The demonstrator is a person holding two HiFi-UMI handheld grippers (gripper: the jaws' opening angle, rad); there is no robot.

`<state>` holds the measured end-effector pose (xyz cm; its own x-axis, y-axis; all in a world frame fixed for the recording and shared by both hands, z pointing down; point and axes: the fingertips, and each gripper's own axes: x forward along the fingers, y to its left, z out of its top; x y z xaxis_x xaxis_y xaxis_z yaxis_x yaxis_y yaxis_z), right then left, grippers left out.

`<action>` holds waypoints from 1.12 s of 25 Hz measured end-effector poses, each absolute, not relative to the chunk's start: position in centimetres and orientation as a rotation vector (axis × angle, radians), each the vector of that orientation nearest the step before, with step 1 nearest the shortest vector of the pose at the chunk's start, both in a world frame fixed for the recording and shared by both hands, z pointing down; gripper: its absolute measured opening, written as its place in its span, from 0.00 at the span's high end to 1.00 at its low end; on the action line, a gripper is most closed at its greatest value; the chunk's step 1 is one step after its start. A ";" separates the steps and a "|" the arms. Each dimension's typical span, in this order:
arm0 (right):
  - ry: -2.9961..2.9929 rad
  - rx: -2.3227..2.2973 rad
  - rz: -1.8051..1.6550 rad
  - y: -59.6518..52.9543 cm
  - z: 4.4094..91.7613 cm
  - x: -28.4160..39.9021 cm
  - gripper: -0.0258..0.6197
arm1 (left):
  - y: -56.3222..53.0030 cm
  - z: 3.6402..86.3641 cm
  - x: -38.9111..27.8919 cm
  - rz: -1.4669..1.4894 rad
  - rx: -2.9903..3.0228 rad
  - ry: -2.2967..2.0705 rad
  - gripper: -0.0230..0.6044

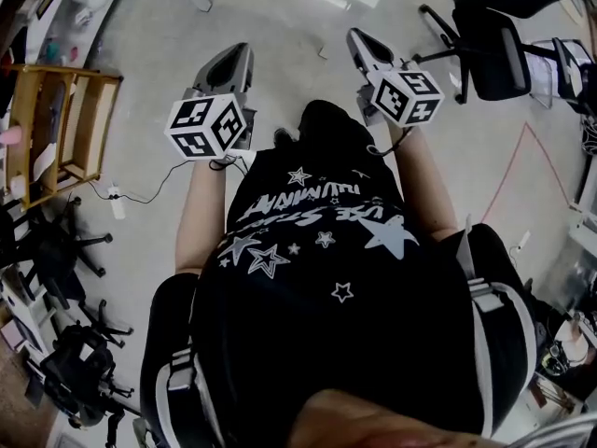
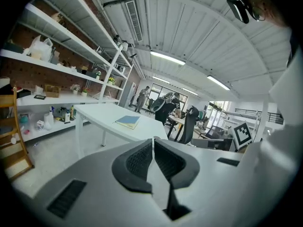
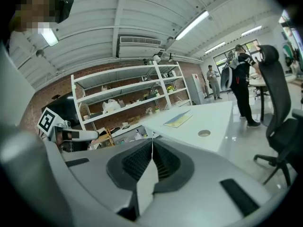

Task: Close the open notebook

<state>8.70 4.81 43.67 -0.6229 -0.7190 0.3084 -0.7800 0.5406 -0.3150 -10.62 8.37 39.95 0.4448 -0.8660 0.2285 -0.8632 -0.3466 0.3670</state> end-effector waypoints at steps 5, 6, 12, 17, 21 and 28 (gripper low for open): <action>-2.660 1.266 0.620 6.0 43.0 10.1 0.94 | 9.5 38.8 -8.8 0.000 2.314 -1.477 0.92; -2.672 1.265 0.623 6.1 42.9 10.5 0.94 | 9.7 38.7 -8.3 -0.001 2.314 -1.477 0.92; -2.701 1.255 0.658 6.7 42.4 13.7 0.95 | 10.9 38.5 -5.3 -0.003 2.284 -1.526 0.92; -2.703 1.176 0.650 9.0 42.8 16.2 0.95 | 12.8 37.6 -2.5 -0.022 2.288 -1.571 0.92; -2.695 1.126 0.640 10.5 43.0 18.3 0.95 | 14.3 37.5 -0.6 -0.036 2.257 -1.604 0.92; -2.679 1.067 0.618 14.0 44.0 21.2 0.95 | 18.6 38.2 2.4 -0.037 2.223 -1.641 0.94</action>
